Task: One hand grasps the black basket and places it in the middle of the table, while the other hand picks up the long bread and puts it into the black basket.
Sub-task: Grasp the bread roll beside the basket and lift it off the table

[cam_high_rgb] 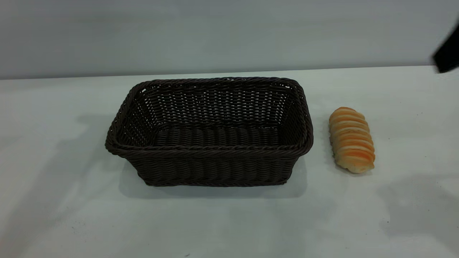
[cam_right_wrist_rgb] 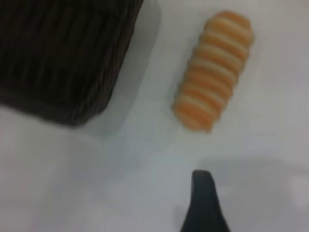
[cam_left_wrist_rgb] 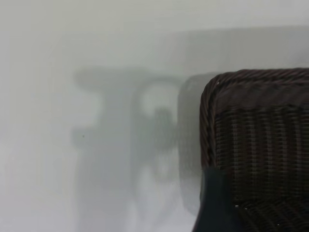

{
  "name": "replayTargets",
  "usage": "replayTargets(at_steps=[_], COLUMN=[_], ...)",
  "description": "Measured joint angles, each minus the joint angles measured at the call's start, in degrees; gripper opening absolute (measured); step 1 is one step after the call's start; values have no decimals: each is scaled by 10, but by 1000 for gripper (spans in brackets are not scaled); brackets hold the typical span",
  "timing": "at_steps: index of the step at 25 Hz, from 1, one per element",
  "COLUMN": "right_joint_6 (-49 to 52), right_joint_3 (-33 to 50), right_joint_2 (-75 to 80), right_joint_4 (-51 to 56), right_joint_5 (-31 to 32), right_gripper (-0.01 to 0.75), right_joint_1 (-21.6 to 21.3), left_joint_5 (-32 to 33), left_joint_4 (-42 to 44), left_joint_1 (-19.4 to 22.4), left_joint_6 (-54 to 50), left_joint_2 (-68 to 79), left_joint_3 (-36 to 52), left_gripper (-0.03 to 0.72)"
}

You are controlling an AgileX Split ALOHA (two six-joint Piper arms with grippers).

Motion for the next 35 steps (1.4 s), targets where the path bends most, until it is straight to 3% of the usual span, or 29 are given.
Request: replayTargets(at_steps=[7,14,19,28,31,34,35], right_joint_6=[-49,-43,-31,-28,-32,-50,-56], right_joint_3=[-38,-47,-88,-169,-175,-174,-174], right_joint_2=[189,308,363,452,456,429,413], right_joint_4=[46,57,58,58,57,46,43], right_joint_5=[-138,-263,-274,-226,-218,-198,-190], right_gripper=[543,511,484,463,349,112,78], right_joint_1=[70,76,76,76,76,75,73], left_joint_5=[21,40,40,47,52,57,62], left_joint_4=[1,-1,-9,-9,-9,-9,-9], left_joint_1=[-3,-3,-3,-3,-3,-3,-3], left_joint_6=[13,21,21,26,26,31,33], left_joint_2=[-26,-33,-33,-33,-33,-33,-33], left_joint_3=[0,0,0,0,0,0,0], left_gripper=[529,529,529,529,529,529,529])
